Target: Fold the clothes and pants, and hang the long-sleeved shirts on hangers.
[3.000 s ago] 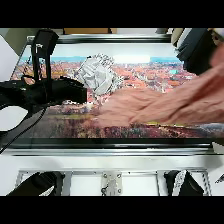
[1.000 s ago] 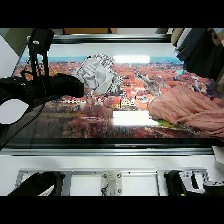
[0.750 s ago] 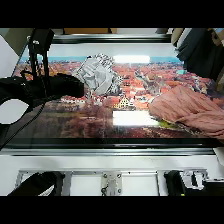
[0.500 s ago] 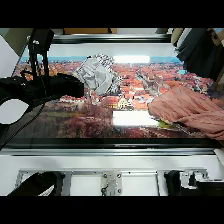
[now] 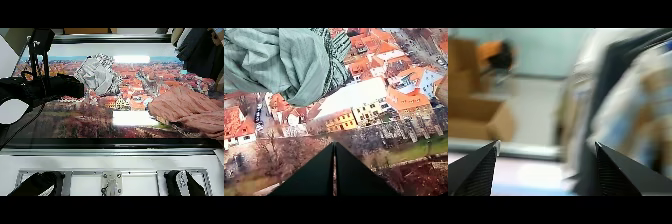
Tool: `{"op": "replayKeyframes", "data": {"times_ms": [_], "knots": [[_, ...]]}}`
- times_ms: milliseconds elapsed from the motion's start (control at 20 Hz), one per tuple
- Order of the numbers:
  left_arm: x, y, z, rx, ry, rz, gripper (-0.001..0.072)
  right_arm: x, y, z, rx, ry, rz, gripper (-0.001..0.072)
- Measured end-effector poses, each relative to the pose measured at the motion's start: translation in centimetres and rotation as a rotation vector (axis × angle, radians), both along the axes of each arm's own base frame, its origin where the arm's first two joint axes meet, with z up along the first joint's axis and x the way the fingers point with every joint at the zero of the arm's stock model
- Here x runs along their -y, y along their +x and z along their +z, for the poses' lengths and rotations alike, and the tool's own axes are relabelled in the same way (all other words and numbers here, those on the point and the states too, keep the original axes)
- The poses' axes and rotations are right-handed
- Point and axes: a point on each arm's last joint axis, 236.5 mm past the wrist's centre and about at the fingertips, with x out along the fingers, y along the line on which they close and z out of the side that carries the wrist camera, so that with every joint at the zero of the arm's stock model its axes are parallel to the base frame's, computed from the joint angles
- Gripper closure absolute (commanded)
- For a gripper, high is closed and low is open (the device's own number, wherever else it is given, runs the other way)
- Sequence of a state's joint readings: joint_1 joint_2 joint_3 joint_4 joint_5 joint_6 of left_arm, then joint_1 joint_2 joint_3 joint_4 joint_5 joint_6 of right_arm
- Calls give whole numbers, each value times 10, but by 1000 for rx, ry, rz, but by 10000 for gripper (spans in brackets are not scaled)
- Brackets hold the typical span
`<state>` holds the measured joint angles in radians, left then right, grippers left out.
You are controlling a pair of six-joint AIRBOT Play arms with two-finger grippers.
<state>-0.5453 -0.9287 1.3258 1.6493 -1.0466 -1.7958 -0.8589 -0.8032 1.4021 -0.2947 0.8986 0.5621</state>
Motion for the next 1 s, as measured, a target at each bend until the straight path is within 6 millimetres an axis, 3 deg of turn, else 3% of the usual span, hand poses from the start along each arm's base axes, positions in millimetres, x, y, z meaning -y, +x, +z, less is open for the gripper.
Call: {"op": "replayKeyframes", "data": {"times_ms": [100,200,350,450,500,550,600,650,1000], "knots": [[0,0,0,-1,0,0,697,-58,23,-38,-126,38,218,56],[0,0,0,-1,0,0,697,-127,33,-84,-286,83,476,267],[0,0,0,-1,0,0,697,-210,19,-145,-518,88,782,273],[0,0,0,-1,0,0,696,-246,5,-182,-662,54,908,273],[0,0,0,-1,-1,0,697,-260,-2,-198,-724,32,949,285],[0,0,0,-1,-1,0,696,-269,-7,-211,-772,11,979,437],[0,0,0,-1,-1,0,697,-277,-12,-220,-808,-7,1006,664],[0,0,0,-1,-1,-1,697,-284,-16,-228,-840,-22,1029,704],[0,0,0,-1,-1,-1,697,-297,-27,-248,-917,-62,1075,703]]}}
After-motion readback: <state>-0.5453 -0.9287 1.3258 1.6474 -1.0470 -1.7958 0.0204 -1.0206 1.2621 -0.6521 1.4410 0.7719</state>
